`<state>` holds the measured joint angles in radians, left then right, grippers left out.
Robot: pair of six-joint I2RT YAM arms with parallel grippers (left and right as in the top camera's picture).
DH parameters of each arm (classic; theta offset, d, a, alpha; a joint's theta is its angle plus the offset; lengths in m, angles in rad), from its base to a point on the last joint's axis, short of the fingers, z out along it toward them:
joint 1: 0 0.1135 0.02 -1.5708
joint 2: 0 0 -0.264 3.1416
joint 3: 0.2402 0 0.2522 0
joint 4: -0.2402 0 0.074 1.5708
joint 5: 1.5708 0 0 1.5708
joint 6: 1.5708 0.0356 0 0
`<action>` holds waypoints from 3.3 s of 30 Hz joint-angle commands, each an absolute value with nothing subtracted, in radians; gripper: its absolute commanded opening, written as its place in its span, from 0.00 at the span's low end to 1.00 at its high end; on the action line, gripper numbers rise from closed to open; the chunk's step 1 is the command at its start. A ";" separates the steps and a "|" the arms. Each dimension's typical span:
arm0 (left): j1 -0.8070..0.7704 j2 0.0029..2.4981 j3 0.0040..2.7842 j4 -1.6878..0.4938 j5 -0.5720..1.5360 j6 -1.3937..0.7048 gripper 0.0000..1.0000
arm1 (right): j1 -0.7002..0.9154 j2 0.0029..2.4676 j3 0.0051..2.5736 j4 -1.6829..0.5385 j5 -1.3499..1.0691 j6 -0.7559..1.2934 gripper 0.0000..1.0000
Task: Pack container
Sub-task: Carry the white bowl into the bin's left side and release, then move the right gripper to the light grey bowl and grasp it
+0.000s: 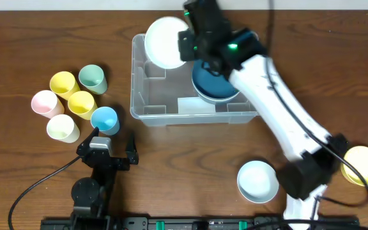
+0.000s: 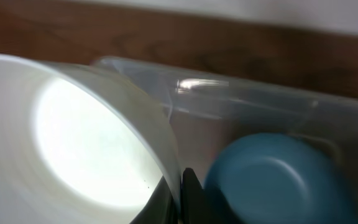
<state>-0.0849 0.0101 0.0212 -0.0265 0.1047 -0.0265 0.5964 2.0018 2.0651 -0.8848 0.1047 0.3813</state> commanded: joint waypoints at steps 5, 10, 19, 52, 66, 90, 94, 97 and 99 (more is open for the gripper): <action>-0.079 0.004 0.004 -0.059 0.120 -0.031 0.98 | 0.610 2.171 2.072 -0.786 0.096 0.389 0.01; -0.079 0.004 0.004 -0.059 0.120 -0.031 0.98 | 0.612 2.262 2.072 -0.732 0.046 0.389 0.01; -0.079 0.004 0.004 -0.059 0.120 -0.031 0.98 | 0.620 2.398 2.072 -0.720 0.033 0.404 0.01; -0.079 0.004 0.004 -0.059 0.120 -0.031 0.98 | 0.580 1.871 2.075 -1.129 0.103 0.370 0.70; -0.079 0.004 0.004 -0.059 0.120 -0.031 0.98 | 0.439 1.682 2.037 -1.699 0.170 0.460 0.71; -0.079 0.004 0.004 -0.059 0.120 -0.031 0.98 | 0.458 1.008 0.833 -1.190 0.051 0.641 0.66; -0.079 0.004 0.004 -0.059 0.120 -0.031 0.98 | 0.455 1.023 0.691 -1.072 0.033 0.669 0.65; -0.079 0.004 0.004 -0.059 0.120 -0.031 0.98 | 0.439 1.041 0.637 -1.028 0.032 0.680 0.64; -0.079 0.004 0.004 -0.059 0.120 -0.031 0.98 | 0.421 1.056 0.620 -1.013 0.028 0.681 0.63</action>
<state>-0.0849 0.0101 0.0212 -0.0265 0.1051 -0.0265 0.4438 1.0424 0.6399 -1.0286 0.0376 0.6479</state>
